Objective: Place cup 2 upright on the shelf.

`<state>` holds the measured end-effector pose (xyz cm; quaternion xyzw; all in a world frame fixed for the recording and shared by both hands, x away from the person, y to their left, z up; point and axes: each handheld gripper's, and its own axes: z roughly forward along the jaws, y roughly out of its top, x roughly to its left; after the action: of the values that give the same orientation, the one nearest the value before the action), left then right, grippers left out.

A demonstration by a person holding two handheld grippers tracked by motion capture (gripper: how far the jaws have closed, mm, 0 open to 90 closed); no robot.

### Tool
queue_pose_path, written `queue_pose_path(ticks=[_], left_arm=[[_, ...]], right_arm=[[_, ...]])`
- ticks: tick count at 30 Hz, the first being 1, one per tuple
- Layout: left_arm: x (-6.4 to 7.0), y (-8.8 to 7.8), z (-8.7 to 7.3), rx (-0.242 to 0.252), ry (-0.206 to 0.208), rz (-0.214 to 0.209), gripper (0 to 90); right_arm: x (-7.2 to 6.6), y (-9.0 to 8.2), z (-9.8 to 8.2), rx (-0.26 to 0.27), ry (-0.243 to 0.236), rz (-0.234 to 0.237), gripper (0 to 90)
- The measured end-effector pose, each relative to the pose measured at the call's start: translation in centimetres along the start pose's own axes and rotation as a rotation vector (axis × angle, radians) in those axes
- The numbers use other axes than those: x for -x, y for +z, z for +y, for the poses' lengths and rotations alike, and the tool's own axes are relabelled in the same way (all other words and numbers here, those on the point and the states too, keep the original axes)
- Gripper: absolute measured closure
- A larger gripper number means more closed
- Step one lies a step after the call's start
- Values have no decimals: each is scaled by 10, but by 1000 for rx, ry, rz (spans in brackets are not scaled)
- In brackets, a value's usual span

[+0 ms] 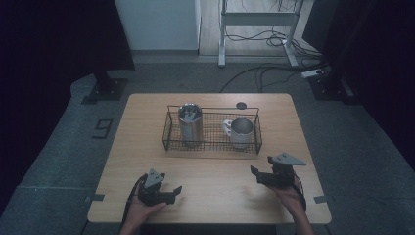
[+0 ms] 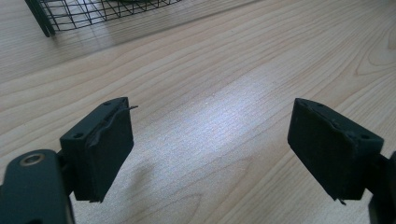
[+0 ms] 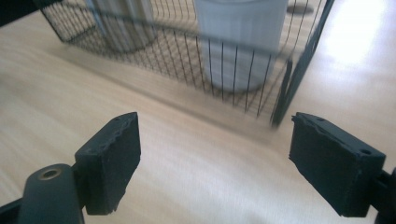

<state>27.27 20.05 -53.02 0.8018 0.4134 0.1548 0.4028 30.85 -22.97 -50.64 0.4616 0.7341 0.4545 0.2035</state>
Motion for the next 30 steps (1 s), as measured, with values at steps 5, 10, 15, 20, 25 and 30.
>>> queue_pose_path(ticks=[5,10,15,20,25,30], left_arm=[[0,2,-1,-6,2,2,145],[1,2,-1,-8,5,2,145],[0,2,-1,-6,5,7,145],[0,3,-1,-10,7,8,145],[1,3,-1,-10,9,9,145],[1,3,-1,-8,11,7,145]], right_arm=[[6,0,-25,-40,33,11,181],[9,6,-39,-85,22,17,201],[7,13,-46,-130,10,4,200],[4,14,-46,-129,1,-1,203],[3,14,-46,-124,0,-2,204],[2,13,-46,-118,-6,-12,203]])
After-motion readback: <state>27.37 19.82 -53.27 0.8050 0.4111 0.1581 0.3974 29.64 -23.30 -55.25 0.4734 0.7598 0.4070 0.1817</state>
